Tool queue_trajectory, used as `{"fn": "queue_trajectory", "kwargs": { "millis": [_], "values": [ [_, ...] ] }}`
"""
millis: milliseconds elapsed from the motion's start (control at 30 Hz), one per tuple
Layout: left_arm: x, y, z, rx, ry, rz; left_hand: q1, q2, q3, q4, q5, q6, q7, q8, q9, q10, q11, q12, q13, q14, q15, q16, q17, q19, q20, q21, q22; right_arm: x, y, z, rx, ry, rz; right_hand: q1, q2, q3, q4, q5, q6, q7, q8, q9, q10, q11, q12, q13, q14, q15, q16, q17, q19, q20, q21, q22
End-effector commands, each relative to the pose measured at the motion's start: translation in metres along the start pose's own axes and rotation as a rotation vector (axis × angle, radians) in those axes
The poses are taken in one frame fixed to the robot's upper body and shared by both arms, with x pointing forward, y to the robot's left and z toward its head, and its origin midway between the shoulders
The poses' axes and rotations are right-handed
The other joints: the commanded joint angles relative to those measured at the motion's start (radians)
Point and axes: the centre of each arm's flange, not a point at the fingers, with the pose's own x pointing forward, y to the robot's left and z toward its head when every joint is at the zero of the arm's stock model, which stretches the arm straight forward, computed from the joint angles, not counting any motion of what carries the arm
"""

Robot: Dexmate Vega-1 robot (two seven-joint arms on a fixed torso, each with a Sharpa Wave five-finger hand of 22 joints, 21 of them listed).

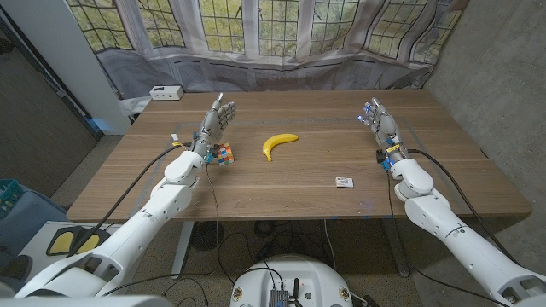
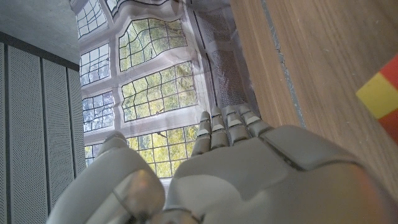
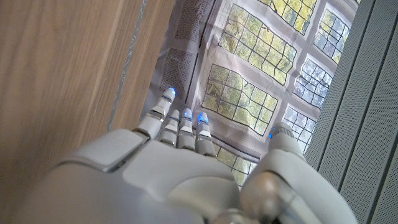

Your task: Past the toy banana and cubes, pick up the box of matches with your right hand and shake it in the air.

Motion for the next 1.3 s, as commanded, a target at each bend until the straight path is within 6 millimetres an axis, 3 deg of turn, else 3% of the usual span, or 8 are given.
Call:
{"fn": "queue_trajectory", "kwargs": {
  "millis": [33, 467, 500, 600, 667, 933, 1300],
  "values": [
    [-0.008, -0.001, 0.010, -0.015, -0.017, -0.006, 0.011, -0.003, 0.003, -0.007, -0.003, 0.014, 0.002, 0.005, 0.003, 0.014, 0.006, 0.006, 0.002, 0.013, 0.003, 0.003, 0.005, 0.013, 0.003, 0.004, 0.005, -0.016, 0.007, 0.020, -0.048, -0.034, -0.008, 0.015, 0.001, 0.004, -0.004, -0.001, 0.008, 0.001, 0.003, 0.005, 0.008, -0.002, 0.002, 0.005, 0.000, 0.003, -0.003, 0.000, -0.005, 0.000, -0.004, 0.003],
    [-0.019, 0.009, 0.024, 0.006, -0.013, -0.023, 0.015, 0.003, 0.005, -0.010, -0.003, 0.030, 0.002, 0.004, 0.004, 0.021, 0.001, 0.005, 0.002, 0.021, 0.004, -0.001, 0.005, 0.019, 0.008, 0.002, 0.005, -0.043, 0.019, 0.025, -0.027, -0.064, -0.030, 0.033, 0.018, 0.013, -0.012, -0.002, 0.038, -0.031, 0.007, 0.005, 0.032, -0.028, 0.000, 0.006, 0.022, 0.014, 0.001, 0.000, 0.009, 0.017, -0.004, 0.004],
    [-0.018, 0.008, 0.024, -0.008, -0.009, -0.024, 0.016, 0.003, 0.006, -0.011, -0.003, 0.030, 0.002, 0.003, 0.004, 0.021, 0.003, 0.004, 0.002, 0.021, 0.005, -0.001, 0.005, 0.018, 0.008, 0.001, 0.005, -0.045, 0.019, 0.026, -0.027, -0.068, -0.028, 0.036, 0.020, 0.014, -0.013, -0.002, 0.042, -0.028, 0.008, 0.005, 0.035, -0.027, 0.000, 0.006, 0.026, 0.008, 0.002, 0.000, 0.011, 0.013, -0.004, 0.004],
    [-0.016, 0.005, 0.019, -0.110, -0.011, -0.058, 0.020, 0.007, 0.007, -0.014, -0.004, 0.043, 0.013, 0.002, 0.004, 0.020, 0.018, 0.000, 0.002, 0.020, 0.008, -0.007, 0.005, 0.030, -0.024, 0.002, 0.005, -0.052, 0.021, 0.028, -0.025, -0.076, -0.032, 0.046, 0.025, 0.019, -0.017, -0.001, 0.042, -0.012, 0.005, 0.006, 0.038, -0.006, -0.003, 0.007, 0.028, -0.001, 0.000, 0.000, 0.018, -0.002, -0.003, 0.004],
    [-0.015, 0.005, 0.017, -0.139, -0.011, -0.071, 0.020, 0.008, 0.007, -0.014, -0.004, 0.044, 0.014, 0.001, 0.004, 0.021, 0.020, 0.000, 0.002, 0.020, 0.009, -0.008, 0.005, 0.032, -0.027, 0.002, 0.005, -0.056, 0.022, 0.030, -0.032, -0.084, -0.028, 0.051, 0.028, 0.020, -0.018, -0.001, 0.037, 0.000, 0.001, 0.006, 0.039, -0.002, -0.004, 0.007, 0.028, 0.000, -0.001, -0.001, 0.020, -0.001, -0.003, 0.003],
    [-0.019, 0.005, 0.022, 0.015, 0.001, -0.019, 0.026, 0.014, 0.010, -0.019, -0.006, 0.027, 0.030, -0.012, 0.004, 0.003, 0.022, -0.011, 0.001, 0.001, 0.014, -0.019, 0.005, 0.022, -0.030, -0.006, 0.005, -0.073, 0.022, 0.033, -0.030, -0.086, -0.028, 0.061, 0.033, 0.024, -0.021, -0.001, 0.029, 0.012, -0.005, 0.006, 0.038, 0.003, -0.009, 0.007, 0.037, 0.000, 0.000, -0.001, 0.041, -0.003, 0.001, 0.003],
    [-0.018, -0.002, 0.017, -0.008, 0.000, -0.043, 0.029, 0.019, 0.012, -0.021, -0.007, 0.026, 0.028, -0.016, 0.004, 0.006, 0.020, -0.013, 0.001, 0.002, 0.013, -0.020, 0.005, 0.013, -0.023, -0.012, 0.005, -0.092, 0.023, 0.036, -0.023, -0.076, -0.028, 0.066, 0.037, 0.024, -0.019, -0.003, 0.029, 0.007, -0.009, 0.005, 0.060, 0.003, -0.008, 0.008, 0.060, 0.000, 0.006, 0.002, 0.052, -0.002, -0.001, 0.003]
  ]
}}
